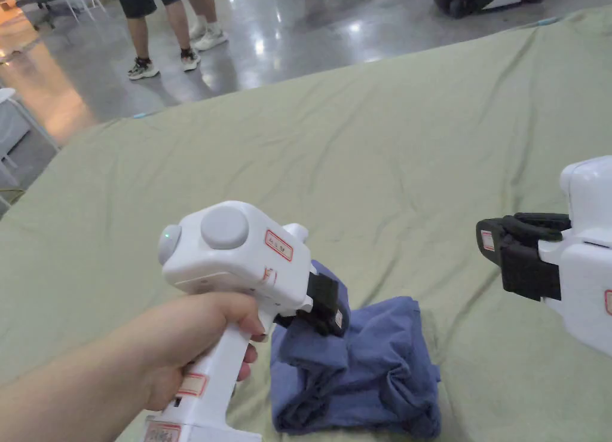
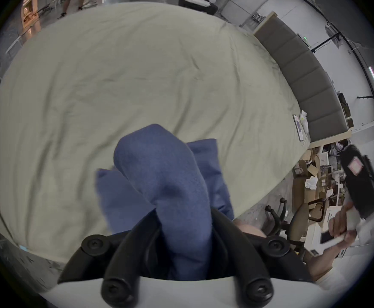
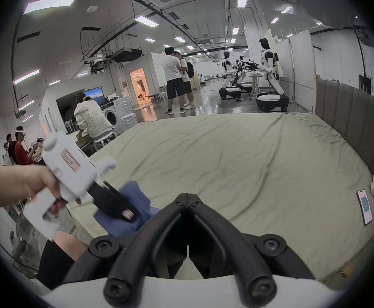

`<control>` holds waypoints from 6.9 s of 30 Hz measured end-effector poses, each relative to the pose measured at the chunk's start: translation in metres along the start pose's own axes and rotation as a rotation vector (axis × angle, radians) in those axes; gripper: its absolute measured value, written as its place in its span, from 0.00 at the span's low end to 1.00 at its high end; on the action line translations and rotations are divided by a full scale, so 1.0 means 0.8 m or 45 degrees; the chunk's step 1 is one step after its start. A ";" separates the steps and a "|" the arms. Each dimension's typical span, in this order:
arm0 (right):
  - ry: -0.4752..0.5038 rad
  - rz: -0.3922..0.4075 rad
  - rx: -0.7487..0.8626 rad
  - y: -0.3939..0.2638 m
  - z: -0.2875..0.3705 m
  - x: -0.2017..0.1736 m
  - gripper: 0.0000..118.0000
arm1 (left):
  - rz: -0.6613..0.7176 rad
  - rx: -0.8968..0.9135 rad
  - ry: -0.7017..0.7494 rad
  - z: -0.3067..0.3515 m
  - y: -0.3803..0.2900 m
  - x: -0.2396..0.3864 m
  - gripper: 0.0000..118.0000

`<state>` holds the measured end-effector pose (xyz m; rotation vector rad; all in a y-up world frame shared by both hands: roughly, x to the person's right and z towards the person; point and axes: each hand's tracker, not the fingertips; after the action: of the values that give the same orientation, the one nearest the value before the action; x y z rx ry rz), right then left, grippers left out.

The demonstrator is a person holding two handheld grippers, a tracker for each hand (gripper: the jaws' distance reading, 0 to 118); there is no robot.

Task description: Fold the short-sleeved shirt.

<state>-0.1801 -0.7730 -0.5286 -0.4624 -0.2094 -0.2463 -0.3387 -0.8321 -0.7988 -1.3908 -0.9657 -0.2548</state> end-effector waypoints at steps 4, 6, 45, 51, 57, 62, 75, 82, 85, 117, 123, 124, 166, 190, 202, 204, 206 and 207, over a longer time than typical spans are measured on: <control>-0.027 -0.041 0.005 -0.004 0.006 0.021 0.00 | -0.018 -0.069 -0.064 -0.071 0.005 0.031 0.60; -0.044 -0.047 0.003 -0.007 0.009 0.029 0.00 | -0.001 -0.109 -0.177 -0.087 0.004 0.041 0.93; -0.051 -0.072 -0.653 -0.100 -0.194 -0.040 0.00 | 0.154 0.340 -0.346 0.049 -0.124 -0.180 0.00; -0.008 -0.169 -0.679 -0.134 -0.218 -0.016 0.00 | 0.268 0.279 -0.575 -0.008 -0.118 -0.224 0.31; -0.040 -0.141 -0.681 -0.138 -0.217 -0.021 0.00 | 0.346 0.253 -0.952 -0.068 -0.100 -0.220 1.00; -0.038 -0.044 -0.603 -0.149 -0.207 -0.026 0.00 | 0.298 0.224 -0.960 -0.122 -0.070 -0.198 0.99; 0.027 -0.190 -0.439 -0.093 -0.160 -0.061 0.00 | 0.101 0.225 -0.783 -0.046 -0.082 -0.268 0.13; 0.131 -0.163 -0.334 -0.044 -0.132 -0.143 0.00 | 0.052 0.201 -0.401 0.113 -0.124 -0.456 0.13; 0.179 -0.146 -0.336 -0.040 -0.136 -0.170 0.00 | 0.070 0.220 -0.196 0.179 -0.138 -0.542 0.13; 0.208 -0.002 -0.294 -0.015 -0.152 -0.186 0.00 | 0.067 0.967 0.823 0.375 -0.196 -0.499 0.92; 0.078 0.163 -0.169 -0.001 -0.127 -0.174 0.00 | 0.055 1.408 0.679 0.350 -0.222 -0.347 0.00; 0.049 0.173 -0.142 0.001 -0.120 -0.171 0.00 | 0.033 1.407 0.598 0.342 -0.219 -0.325 0.00; -0.492 0.228 0.500 0.079 0.038 -0.214 0.00 | -0.234 1.712 0.507 0.295 -0.209 0.003 0.00; -0.643 0.223 0.558 0.069 0.040 -0.222 1.00 | -0.119 1.714 0.516 0.295 -0.220 -0.011 0.99; -0.494 0.301 0.460 0.072 0.037 -0.234 1.00 | -0.121 1.707 0.538 0.301 -0.219 0.000 0.99; -0.473 0.225 0.432 0.075 0.037 -0.234 1.00 | -0.128 1.707 0.546 0.301 -0.219 0.002 0.99; -0.527 0.152 0.408 0.079 0.035 -0.235 1.00 | -0.134 1.709 0.543 0.302 -0.220 0.003 0.99; -0.565 0.115 0.394 0.082 0.033 -0.235 1.00 | -0.137 1.709 0.541 0.302 -0.221 0.003 0.99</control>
<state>-0.3442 -0.6689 -0.5803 -0.2120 -0.6492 -0.0168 -0.5569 -0.6531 -0.6997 -0.0400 -0.6009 0.0511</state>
